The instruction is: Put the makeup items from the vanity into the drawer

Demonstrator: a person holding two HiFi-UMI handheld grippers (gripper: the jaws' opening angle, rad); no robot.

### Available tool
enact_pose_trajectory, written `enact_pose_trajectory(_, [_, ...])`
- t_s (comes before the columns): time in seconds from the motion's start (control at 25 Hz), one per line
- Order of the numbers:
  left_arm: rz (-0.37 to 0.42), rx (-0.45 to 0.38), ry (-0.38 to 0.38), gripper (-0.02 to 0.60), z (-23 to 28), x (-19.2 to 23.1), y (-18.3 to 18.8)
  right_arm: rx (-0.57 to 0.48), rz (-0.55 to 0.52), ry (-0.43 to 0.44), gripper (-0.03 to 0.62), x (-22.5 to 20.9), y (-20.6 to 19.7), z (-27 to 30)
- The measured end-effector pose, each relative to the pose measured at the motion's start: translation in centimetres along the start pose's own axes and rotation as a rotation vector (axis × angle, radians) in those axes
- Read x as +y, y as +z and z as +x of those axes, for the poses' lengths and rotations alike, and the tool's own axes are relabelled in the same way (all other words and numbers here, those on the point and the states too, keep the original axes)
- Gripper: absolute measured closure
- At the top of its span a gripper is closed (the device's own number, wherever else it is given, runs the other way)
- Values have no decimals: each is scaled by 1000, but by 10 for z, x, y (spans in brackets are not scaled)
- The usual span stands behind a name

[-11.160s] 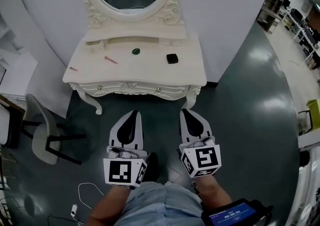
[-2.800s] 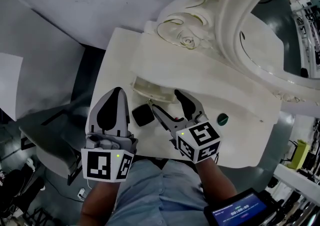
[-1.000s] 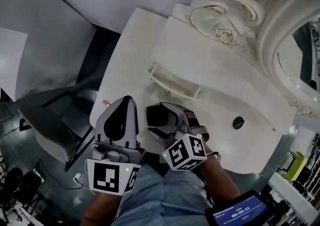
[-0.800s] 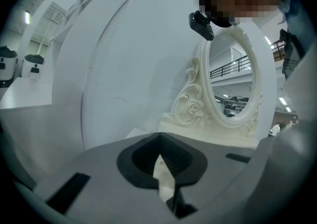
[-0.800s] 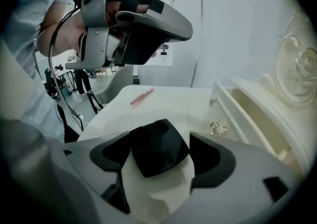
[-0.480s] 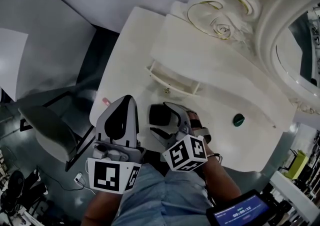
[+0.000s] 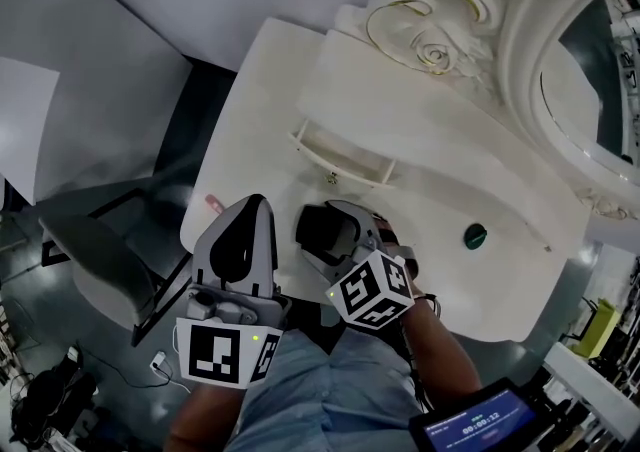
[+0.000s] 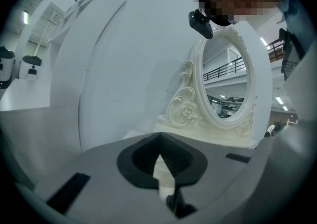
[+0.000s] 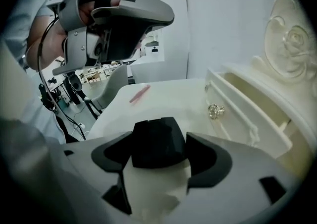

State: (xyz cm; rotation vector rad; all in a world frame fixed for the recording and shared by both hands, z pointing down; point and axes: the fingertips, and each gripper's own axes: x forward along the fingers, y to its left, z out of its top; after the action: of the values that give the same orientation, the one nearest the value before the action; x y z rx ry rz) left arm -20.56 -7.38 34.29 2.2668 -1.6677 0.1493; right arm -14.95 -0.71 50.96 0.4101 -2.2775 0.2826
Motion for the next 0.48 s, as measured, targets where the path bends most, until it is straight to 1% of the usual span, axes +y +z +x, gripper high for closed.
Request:
enact_pose_trajectory(0.16, [6, -8, -8, 581, 0, -3, 3, -30, 63, -11, 255, 0, 6, -7])
enact_pose_trajectory(0.32, [10, -24, -22, 581, 1, -9, 11, -126, 133, -45, 255, -12, 32, -40])
enact_pose_trajectory(0.4, [12, -39, -38, 581, 4, -13, 17, -192, 199, -80, 255, -26, 49, -64])
enact_pose_trajectory(0.48, [13, -53, -54, 581, 6, -19, 25, -232, 287, -119, 255, -43, 60, -85])
